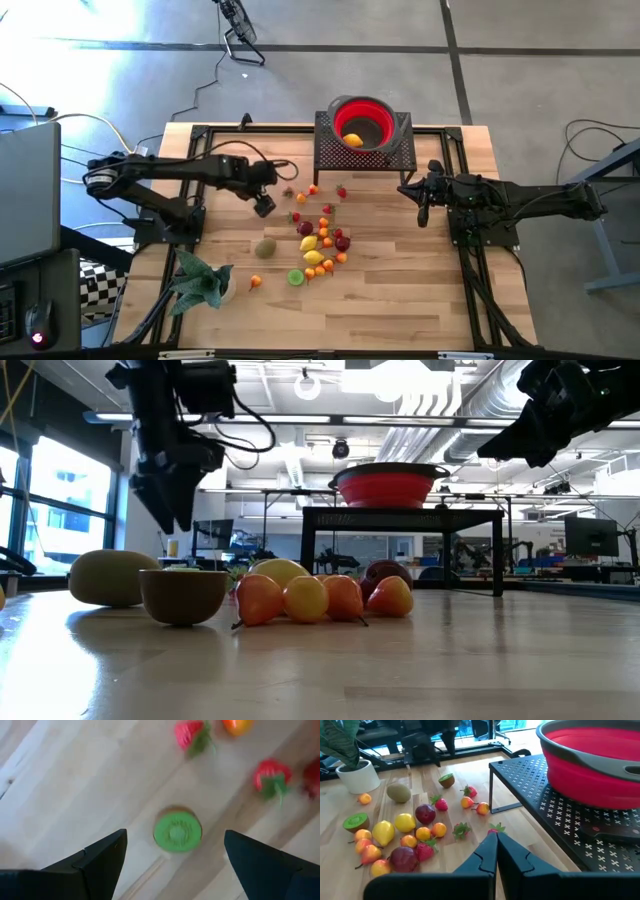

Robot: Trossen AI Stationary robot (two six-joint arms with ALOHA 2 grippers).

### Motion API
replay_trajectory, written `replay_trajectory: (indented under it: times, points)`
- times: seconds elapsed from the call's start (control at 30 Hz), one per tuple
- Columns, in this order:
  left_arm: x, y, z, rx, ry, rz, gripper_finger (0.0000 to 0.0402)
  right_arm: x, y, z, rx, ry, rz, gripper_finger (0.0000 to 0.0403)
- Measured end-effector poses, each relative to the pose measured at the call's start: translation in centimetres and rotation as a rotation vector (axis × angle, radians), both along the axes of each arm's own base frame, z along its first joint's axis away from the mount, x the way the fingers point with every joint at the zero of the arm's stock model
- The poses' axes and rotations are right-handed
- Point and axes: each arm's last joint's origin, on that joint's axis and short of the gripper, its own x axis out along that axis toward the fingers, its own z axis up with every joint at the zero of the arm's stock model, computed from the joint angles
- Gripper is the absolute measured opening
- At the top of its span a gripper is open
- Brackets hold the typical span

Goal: Pick & Place Fruit
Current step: Put the half kiwi into the strainer on the shelf

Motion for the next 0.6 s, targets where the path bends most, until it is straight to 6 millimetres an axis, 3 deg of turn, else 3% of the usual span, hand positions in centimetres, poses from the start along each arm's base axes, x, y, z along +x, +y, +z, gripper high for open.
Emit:
replay_trajectory:
  times: [0.2, 0.6]
  points:
    - [-0.3, 1.3, -0.1, -0.121, -0.035, 0.064, 0.0329, 0.0, 0.0, 0.0, 0.017, -0.003, -0.005, 0.0003]
    - [-0.1, 1.5, -0.5, -0.135, -0.023, 0.108, 0.0329, 0.0, 0.0, 0.0, 0.017, -0.002, -0.006, 0.0003]
